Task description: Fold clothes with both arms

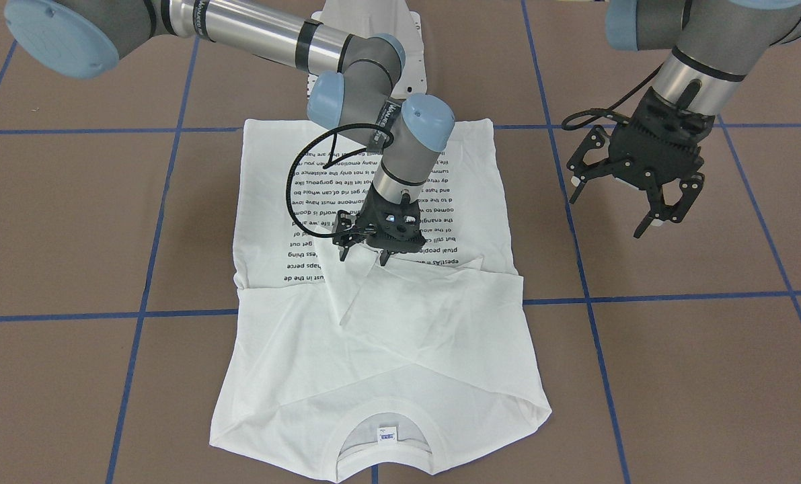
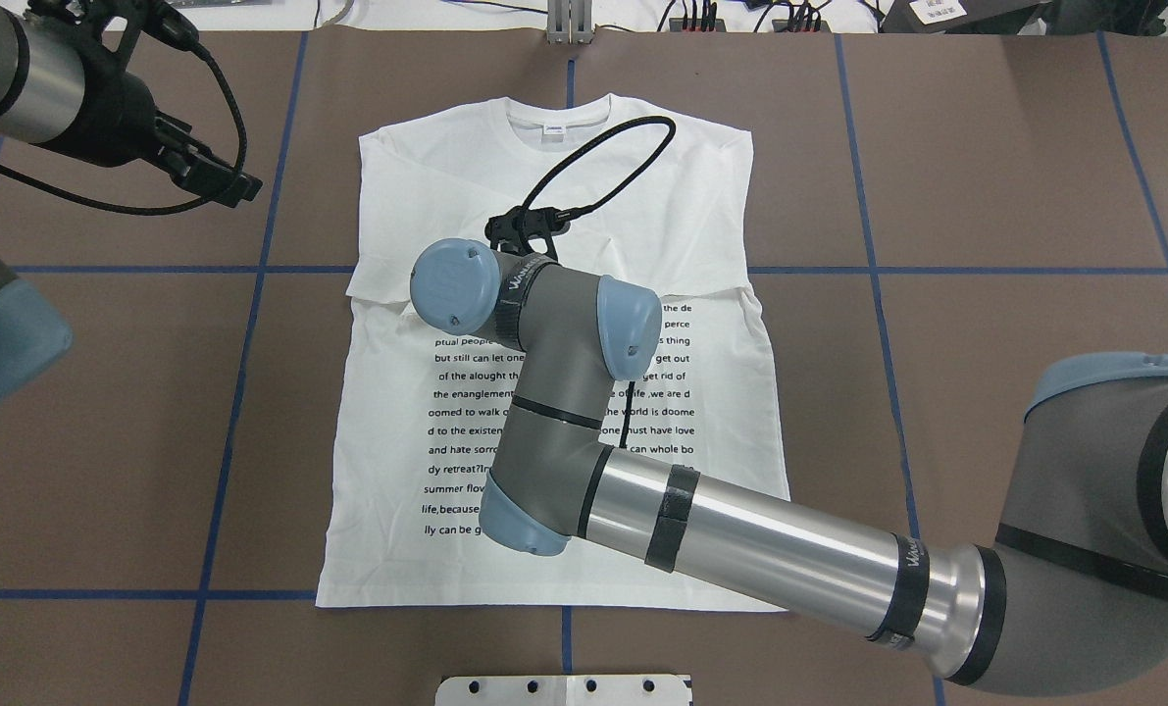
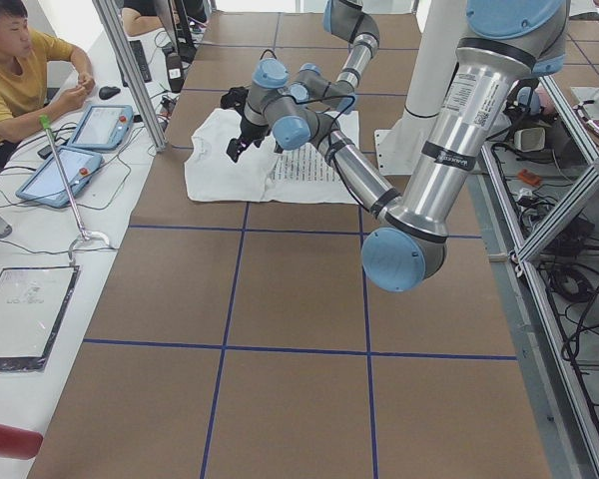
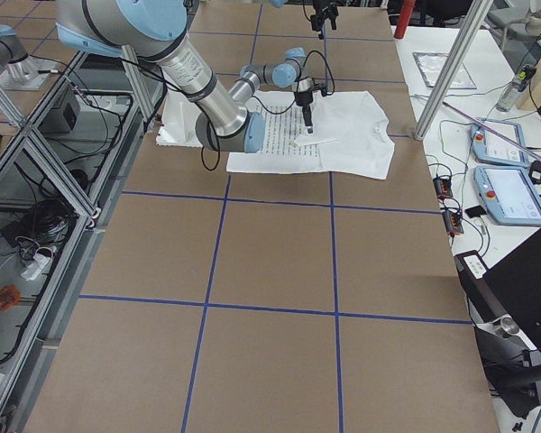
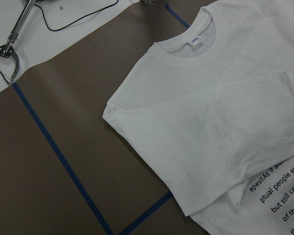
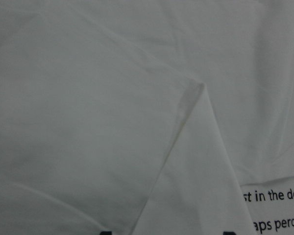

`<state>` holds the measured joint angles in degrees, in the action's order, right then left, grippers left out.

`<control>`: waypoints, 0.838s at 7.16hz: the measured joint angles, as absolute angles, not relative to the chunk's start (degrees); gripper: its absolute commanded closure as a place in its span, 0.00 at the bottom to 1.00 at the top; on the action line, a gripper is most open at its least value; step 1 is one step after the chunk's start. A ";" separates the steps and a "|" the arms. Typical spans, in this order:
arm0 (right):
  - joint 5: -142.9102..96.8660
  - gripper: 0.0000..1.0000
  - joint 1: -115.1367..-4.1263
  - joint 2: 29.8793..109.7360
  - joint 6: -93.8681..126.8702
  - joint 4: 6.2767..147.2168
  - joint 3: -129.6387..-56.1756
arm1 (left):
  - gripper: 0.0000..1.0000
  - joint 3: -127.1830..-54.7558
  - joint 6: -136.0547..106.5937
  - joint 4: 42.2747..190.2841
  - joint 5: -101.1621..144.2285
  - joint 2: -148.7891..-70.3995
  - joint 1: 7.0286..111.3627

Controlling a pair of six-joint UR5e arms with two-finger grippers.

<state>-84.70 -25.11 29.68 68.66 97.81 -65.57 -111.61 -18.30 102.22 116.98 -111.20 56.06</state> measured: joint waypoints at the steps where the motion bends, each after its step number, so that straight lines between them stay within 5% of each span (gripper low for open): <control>1: -84.66 0.94 -25.10 29.68 68.29 98.75 -65.58 | 0.00 -111.57 -18.34 102.22 116.98 -111.20 56.05; 6: -84.54 1.00 -28.26 31.26 65.05 101.36 -68.25 | 0.00 -111.58 -18.74 102.22 116.98 -111.21 55.99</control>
<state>-84.54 -28.26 31.26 65.05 101.36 -68.25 -111.58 -18.74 102.22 116.98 -111.21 55.99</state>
